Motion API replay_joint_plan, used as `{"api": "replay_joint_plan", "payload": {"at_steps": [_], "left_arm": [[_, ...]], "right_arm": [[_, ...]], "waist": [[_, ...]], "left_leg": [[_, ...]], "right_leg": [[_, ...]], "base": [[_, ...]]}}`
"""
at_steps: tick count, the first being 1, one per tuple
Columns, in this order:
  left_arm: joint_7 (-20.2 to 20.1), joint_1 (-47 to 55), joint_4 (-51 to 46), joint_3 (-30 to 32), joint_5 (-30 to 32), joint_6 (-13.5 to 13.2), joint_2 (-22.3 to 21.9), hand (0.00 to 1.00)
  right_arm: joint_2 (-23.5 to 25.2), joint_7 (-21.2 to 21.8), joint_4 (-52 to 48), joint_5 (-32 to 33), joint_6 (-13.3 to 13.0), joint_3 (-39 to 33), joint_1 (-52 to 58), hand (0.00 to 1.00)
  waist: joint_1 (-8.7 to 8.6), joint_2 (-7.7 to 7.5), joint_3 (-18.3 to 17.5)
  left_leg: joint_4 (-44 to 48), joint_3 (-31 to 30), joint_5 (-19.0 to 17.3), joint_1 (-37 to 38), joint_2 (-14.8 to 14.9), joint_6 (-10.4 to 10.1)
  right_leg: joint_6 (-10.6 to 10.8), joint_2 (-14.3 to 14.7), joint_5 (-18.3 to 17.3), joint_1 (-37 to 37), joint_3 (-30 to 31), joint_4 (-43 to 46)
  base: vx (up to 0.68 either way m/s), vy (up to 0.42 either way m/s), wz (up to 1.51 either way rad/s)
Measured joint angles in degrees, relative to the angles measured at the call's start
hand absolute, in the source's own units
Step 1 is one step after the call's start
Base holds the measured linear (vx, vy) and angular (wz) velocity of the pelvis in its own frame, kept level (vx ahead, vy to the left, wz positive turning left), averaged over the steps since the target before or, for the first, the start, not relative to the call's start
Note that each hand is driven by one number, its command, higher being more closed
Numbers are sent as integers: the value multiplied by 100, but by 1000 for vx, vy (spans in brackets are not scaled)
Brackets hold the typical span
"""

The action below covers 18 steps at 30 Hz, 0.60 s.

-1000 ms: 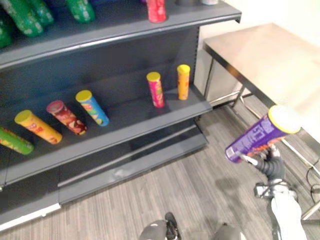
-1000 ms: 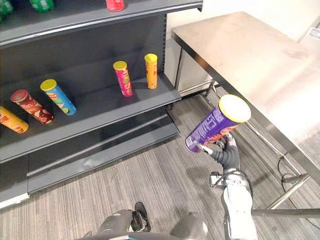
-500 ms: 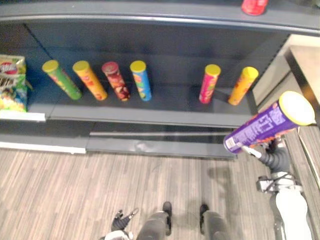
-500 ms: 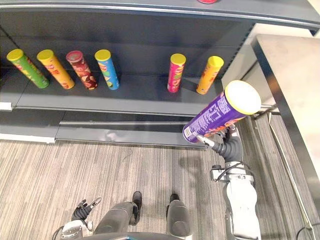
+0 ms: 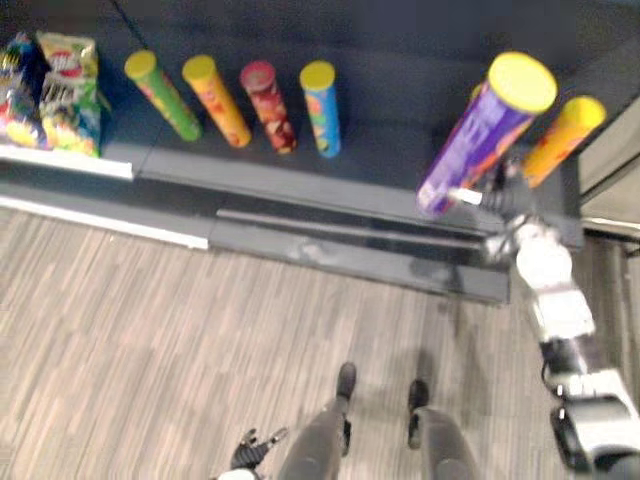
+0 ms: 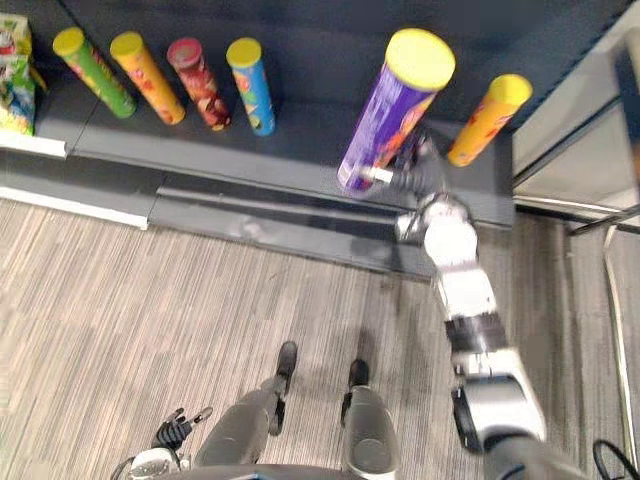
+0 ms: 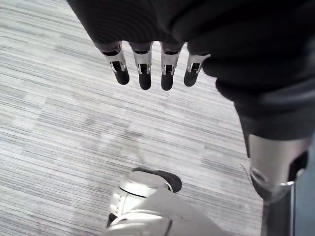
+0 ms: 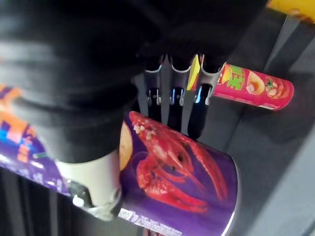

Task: Put the gum and the chips on the shelf.

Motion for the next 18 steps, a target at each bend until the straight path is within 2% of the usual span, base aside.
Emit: {"api": "replay_joint_plan", "payload": {"at_steps": [5,13,18], "left_arm": [[25,-62,-202,-402,-236,-13,-60,0],[110,-295,-297,-675,-407,-123,-101,0],[173,-513,-295,-840,-438,-130,-94,0]], "right_arm": [[-164,-531,1370,587,19,-544,-1618,100],[-92,-853,1783,658,100,-808,-2147,100],[31,-942,2012,546,158,-809,-2156,100]], "waist": [[307,248,332],[574,359,461],[619,414,487]], "left_leg": [[-182,-177,216,-231,8,-58],[-422,-350,464,-569,13,-163],[-589,-493,614,-758,27,-222]], "right_leg": [[-4,-4,-3,-308,-69,123],[-86,-44,-124,-871,-101,520],[-105,-81,-196,-1156,-250,730]], "base": [[-24,-30,18],[-23,-56,12],[-36,-76,17]]}}
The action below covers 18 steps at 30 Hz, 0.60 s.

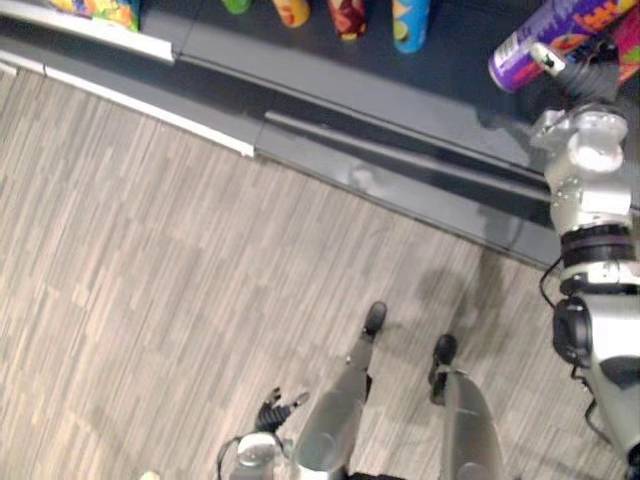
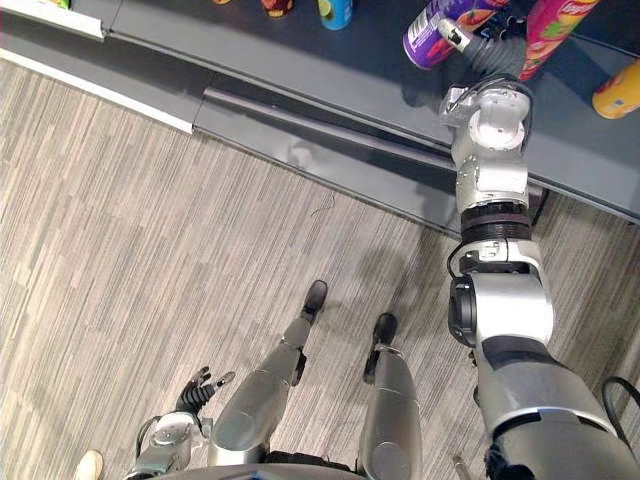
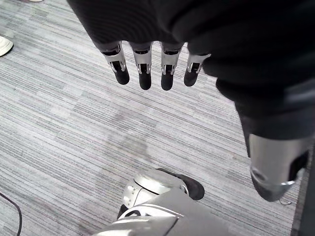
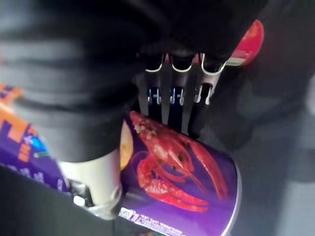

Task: Put the gum and the chips on the shelf.

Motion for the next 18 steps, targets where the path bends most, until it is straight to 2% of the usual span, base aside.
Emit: {"api": "replay_joint_plan", "payload": {"at_steps": [3,10,14,18], "left_arm": [[57,-104,7,-14,0,6,-4,0],[187,-326,1,-117,0,-15,-13,0],[330,-435,-141,-123,-5,-89,-79,0],[420,-514,-305,-127,-8,-135,-142,0]], "right_arm": [[202,-25,6,-145,46,63,1,100],[219,-182,83,-1342,123,589,-108,100],[74,-442,278,-1768,195,777,-327,100],[-202,-772,420,-2092,242,1079,-626,100]], "waist": [[9,5,3],[143,9,4],[245,10,3],[274,14,1]], "left_leg": [[-33,-73,59,-156,-1,-32],[-106,-152,164,-439,4,-119],[-111,-225,230,-660,-4,-151],[-111,-251,274,-904,-7,-172]], "right_leg": [[-17,-14,-15,-206,-23,118],[-64,-59,-114,-602,-88,406],[-90,-95,-141,-870,-146,558],[-100,-113,-146,-1123,-166,632]], "base": [[-34,-84,7],[-27,-86,8],[-28,-84,10],[-31,-68,6]]}}
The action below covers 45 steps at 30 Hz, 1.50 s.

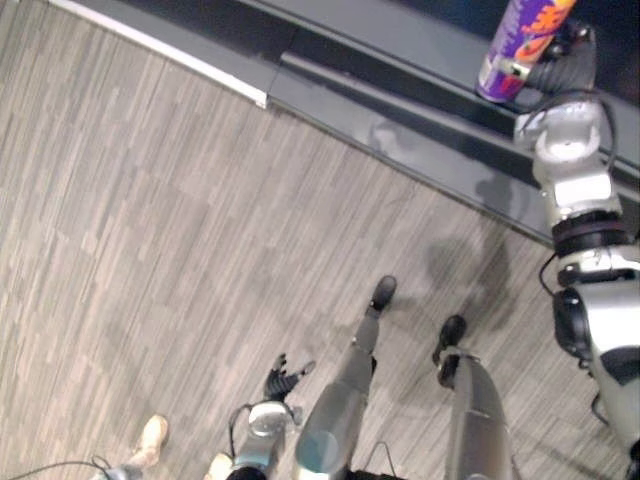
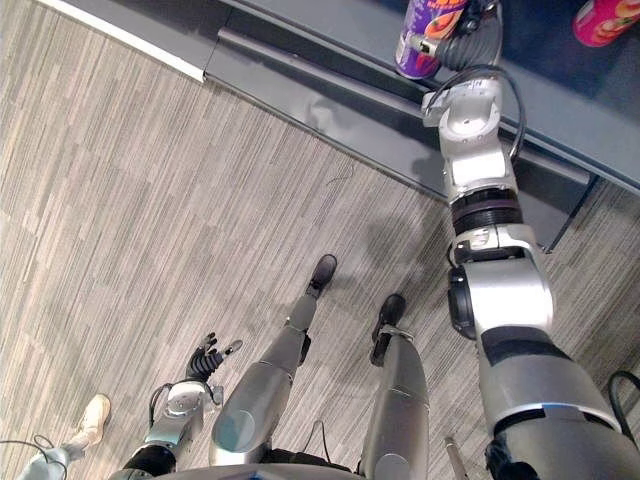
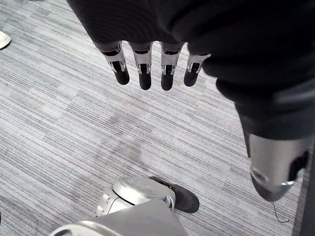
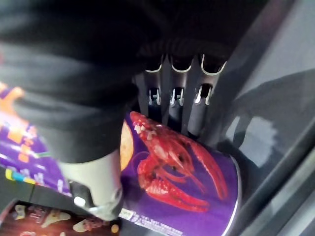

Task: Put the gum and the chips on the shelf.

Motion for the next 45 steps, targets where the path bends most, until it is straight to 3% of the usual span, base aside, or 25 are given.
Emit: {"api": "replay_joint_plan", "payload": {"at_steps": [14,22,23,31,36,41,43,45], "left_arm": [[205,-254,-319,3,-231,-149,-446,0],[210,-259,-393,-103,-380,-189,-541,0],[215,-259,-388,-103,-426,-189,-540,0],[229,-304,-368,-101,-443,-188,-566,0],[253,-366,-245,-88,-439,-181,-568,0],[297,-383,-98,39,-429,-167,-633,0],[300,-382,-9,124,-417,-100,-638,0],[297,-382,1,133,-388,-60,-661,0]], "right_arm": [[-611,-592,-14,-144,123,342,-515,100],[-617,-639,-180,166,-73,448,-558,100],[-621,-656,-180,169,-94,533,-558,0],[-595,-574,28,182,-14,922,-466,0],[-486,-576,30,179,9,963,-329,0],[15,-577,43,182,84,718,206,0],[362,-581,45,219,104,416,461,0],[595,-590,43,454,110,-140,772,0]], "waist": [[31,25,-9],[47,105,-36],[48,109,-37],[164,111,-39],[147,108,-40],[69,101,-44],[-34,96,-55],[-24,66,-70]], "left_leg": [[1,141,83,-499,5,-8],[39,297,45,-733,37,-44],[41,307,53,-735,44,-38],[143,409,2,-764,52,-20],[178,419,15,-654,55,-24],[253,415,-100,-237,86,3],[304,477,-188,-39,145,51],[340,587,-208,166,189,55]], "right_leg": [[-65,-24,-73,-679,126,318],[-73,8,-80,-992,233,420],[-74,18,-80,-1000,247,422],[-77,46,-81,-1022,333,434],[-77,55,-81,-882,327,413],[-76,92,-80,-317,261,225],[-76,110,-80,-2,159,110],[-76,123,-80,262,120,54]], "base": [[5,-46,-1],[1,-36,-5],[10,-40,-5],[18,-33,-4],[11,-14,0],[26,-35,0],[25,-31,8],[20,-34,4]]}}
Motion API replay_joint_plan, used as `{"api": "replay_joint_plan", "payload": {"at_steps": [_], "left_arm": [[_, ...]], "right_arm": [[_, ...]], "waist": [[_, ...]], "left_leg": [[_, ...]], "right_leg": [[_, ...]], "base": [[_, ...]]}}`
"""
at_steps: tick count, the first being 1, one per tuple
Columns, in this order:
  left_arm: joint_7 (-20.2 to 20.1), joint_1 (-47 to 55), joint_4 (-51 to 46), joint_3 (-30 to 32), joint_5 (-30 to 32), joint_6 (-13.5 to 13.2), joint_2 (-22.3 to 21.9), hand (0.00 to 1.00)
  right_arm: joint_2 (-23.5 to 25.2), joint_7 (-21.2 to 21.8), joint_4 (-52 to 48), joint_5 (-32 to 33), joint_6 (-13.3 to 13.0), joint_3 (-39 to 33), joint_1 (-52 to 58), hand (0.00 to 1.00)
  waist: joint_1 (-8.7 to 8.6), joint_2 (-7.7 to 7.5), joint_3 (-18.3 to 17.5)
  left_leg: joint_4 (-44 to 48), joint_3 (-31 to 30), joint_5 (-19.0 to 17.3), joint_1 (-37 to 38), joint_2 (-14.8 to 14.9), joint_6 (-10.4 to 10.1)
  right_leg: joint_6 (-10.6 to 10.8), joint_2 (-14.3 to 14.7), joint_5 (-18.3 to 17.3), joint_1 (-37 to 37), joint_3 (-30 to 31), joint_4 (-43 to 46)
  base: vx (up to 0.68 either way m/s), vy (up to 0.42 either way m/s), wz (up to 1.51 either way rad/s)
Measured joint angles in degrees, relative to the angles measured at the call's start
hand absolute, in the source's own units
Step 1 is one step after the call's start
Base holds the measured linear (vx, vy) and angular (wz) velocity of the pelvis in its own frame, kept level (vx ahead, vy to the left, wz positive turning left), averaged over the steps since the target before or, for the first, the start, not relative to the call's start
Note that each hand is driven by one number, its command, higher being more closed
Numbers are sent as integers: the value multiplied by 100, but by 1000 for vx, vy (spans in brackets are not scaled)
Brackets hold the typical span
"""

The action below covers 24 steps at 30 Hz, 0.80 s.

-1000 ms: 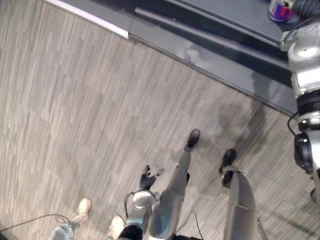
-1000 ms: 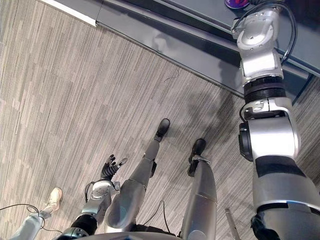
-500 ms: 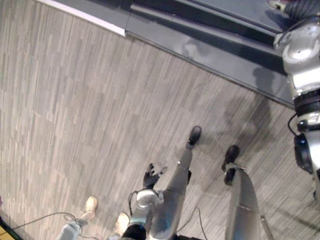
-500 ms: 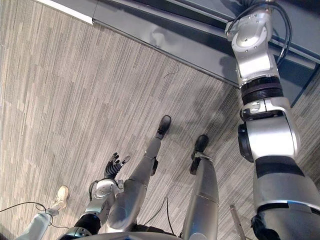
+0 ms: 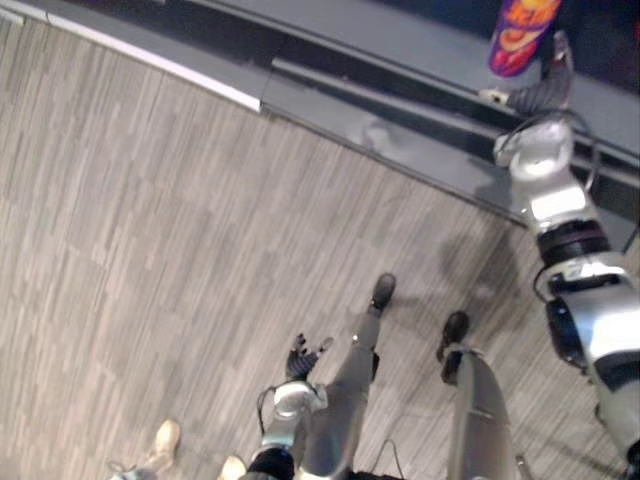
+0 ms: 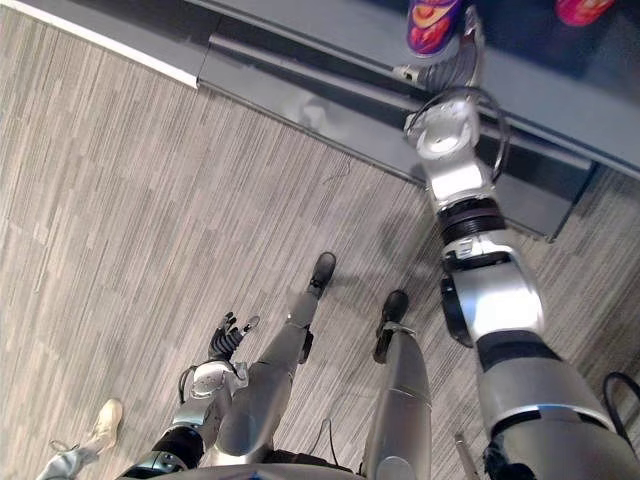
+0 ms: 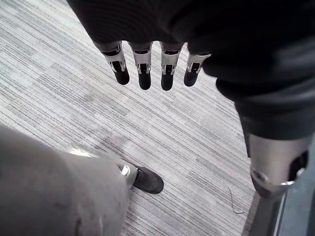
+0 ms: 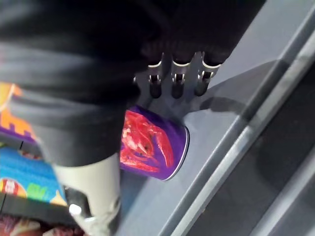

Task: Put the gum and the chips on the shelf.

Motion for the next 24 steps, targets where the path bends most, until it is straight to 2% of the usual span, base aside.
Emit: {"api": "replay_joint_plan", "payload": {"at_steps": [4,5,7,11,15,17,18,21,24], "left_arm": [[-4,-6,155,61,51,86,-1,0],[-7,0,217,163,52,136,5,0],[-10,20,334,223,55,149,6,0],[-60,150,622,443,236,293,13,0],[-71,448,698,805,294,388,13,0],[-72,568,830,986,412,399,5,0],[-75,700,908,1145,468,461,-2,0],[-107,832,1065,1358,511,508,-2,0],[-139,947,1103,1564,857,519,4,0]], "right_arm": [[544,-124,-57,596,-77,-1128,704,0],[867,-156,-67,863,-114,-1685,1104,0],[1143,-173,-119,1054,-136,-2159,1596,0],[1863,-247,-331,1337,-184,-2931,3214,0],[2409,-241,-488,1480,-227,-3135,4626,0],[2597,-117,-557,1468,-271,-3121,5311,0],[2711,44,-591,1414,-306,-3109,6023,0],[2840,411,-548,959,-328,-3058,6920,0],[2869,820,64,709,-343,-3209,7604,0]], "waist": [[-72,-97,-77],[-163,-199,-130],[-205,-304,-234],[-331,-597,-758],[-516,-795,-1247],[-659,-827,-1476],[-751,-850,-1745],[-925,-875,-1982],[-1064,-926,-2088]], "left_leg": [[-5,16,-15,407,19,11],[-12,10,-48,652,21,20],[-13,19,-102,872,26,33],[-130,106,-249,1377,89,57],[-226,313,-342,1853,169,24],[-243,389,-410,2094,182,53],[-340,507,-485,2327,221,23],[-346,612,-591,2605,261,25],[-352,752,-692,2902,319,16]], "right_leg": [[2,15,-1,497,-59,-157],[10,18,-6,796,-90,-250],[20,30,-12,1051,-93,-344],[55,100,-20,1612,-83,-683],[98,177,-24,2096,40,-949],[106,197,-28,2341,99,-1062],[114,244,-29,2527,203,-1175],[115,303,-29,2800,291,-1315],[112,376,-26,3088,414,-1447]], "base": [[24,-24,2],[39,-23,1],[33,-12,-1],[41,-10,-9],[73,-21,-20],[98,-20,-30],[82,-18,-29],[77,-24,-25],[53,-31,-24]]}}
